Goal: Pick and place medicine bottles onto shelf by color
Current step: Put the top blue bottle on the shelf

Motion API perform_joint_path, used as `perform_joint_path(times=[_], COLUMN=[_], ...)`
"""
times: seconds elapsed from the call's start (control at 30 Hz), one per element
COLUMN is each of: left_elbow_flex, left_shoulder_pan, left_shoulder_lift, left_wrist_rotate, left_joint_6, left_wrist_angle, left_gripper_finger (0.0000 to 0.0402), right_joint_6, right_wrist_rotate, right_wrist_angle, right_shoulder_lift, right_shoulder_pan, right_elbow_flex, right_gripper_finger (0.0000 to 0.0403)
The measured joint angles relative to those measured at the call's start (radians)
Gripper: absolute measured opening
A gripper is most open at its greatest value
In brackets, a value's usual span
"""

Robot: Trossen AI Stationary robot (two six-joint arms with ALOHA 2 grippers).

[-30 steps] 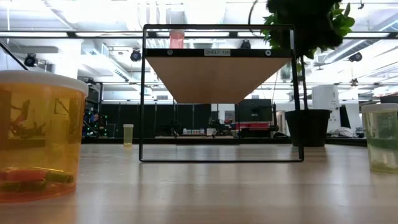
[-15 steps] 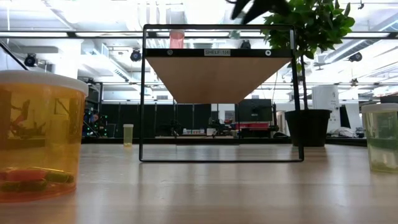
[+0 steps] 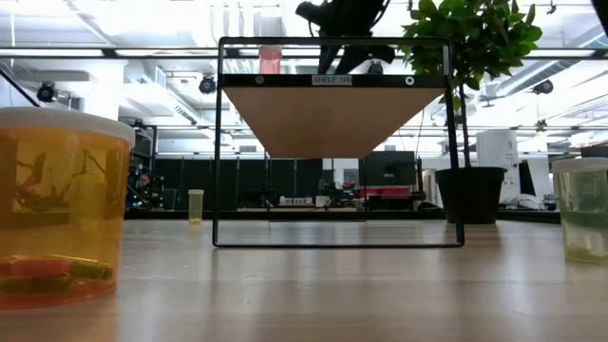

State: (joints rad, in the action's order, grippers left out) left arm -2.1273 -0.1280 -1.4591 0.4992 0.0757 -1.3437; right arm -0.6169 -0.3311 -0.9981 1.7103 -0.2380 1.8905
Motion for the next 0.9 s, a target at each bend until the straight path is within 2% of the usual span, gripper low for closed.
perform_joint_path(times=[0.37, 0.9], left_elbow_flex=[0.000, 0.000], left_shoulder_pan=[0.000, 0.000], left_shoulder_lift=[0.009, 0.009], left_wrist_rotate=[0.000, 0.003], left_joint_6=[-0.001, -0.004], left_wrist_angle=[0.000, 0.000], left_gripper_finger=[0.0138, 0.0138], right_joint_6=[0.045, 0.024], right_wrist_rotate=[0.017, 0.018], right_wrist_angle=[0.001, 0.080], right_shoulder_lift=[0.070, 0.066], right_shoulder_pan=[-0.096, -0.125], right_elbow_flex=[-0.002, -0.124], right_gripper_finger=[0.0127, 0.0127])
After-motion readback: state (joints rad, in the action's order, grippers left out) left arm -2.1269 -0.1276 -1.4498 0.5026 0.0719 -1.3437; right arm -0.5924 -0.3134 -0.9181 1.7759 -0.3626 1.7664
